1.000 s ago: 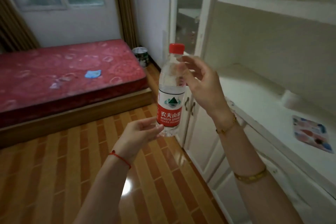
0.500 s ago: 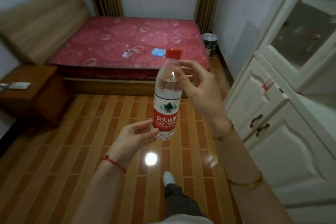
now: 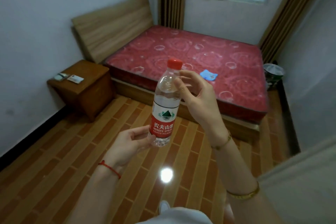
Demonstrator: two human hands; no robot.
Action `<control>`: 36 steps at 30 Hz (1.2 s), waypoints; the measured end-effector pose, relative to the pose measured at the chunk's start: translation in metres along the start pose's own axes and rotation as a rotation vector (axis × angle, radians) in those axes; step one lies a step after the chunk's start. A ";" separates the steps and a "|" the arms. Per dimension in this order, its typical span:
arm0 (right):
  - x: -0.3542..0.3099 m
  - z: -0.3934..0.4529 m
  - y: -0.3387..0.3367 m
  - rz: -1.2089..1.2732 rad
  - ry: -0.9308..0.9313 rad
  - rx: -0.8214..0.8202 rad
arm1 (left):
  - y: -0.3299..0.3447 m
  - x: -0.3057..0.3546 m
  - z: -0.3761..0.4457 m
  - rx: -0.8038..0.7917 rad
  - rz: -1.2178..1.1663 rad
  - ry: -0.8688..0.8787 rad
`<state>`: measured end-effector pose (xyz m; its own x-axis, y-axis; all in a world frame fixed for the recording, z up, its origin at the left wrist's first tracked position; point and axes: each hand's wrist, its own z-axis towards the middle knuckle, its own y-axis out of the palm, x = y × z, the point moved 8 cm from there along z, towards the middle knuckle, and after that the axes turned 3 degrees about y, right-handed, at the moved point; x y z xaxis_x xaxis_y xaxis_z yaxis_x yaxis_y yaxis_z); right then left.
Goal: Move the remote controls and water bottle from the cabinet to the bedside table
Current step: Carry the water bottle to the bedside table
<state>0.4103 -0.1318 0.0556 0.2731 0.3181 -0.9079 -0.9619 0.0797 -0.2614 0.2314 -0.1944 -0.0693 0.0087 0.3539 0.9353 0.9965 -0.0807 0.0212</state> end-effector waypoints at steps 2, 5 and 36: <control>0.007 0.034 0.014 0.016 -0.015 -0.052 | -0.008 0.010 0.024 0.037 -0.028 0.013; 0.017 0.077 0.040 0.036 -0.024 -0.130 | -0.026 0.016 0.053 0.108 -0.056 -0.005; 0.090 0.516 0.389 0.141 -0.136 -0.445 | -0.344 0.145 0.428 0.440 -0.143 0.014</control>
<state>0.0552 0.4153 0.0414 0.1077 0.4196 -0.9013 -0.8833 -0.3757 -0.2805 -0.0745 0.2838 -0.0925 -0.1292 0.3194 0.9388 0.9281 0.3723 0.0011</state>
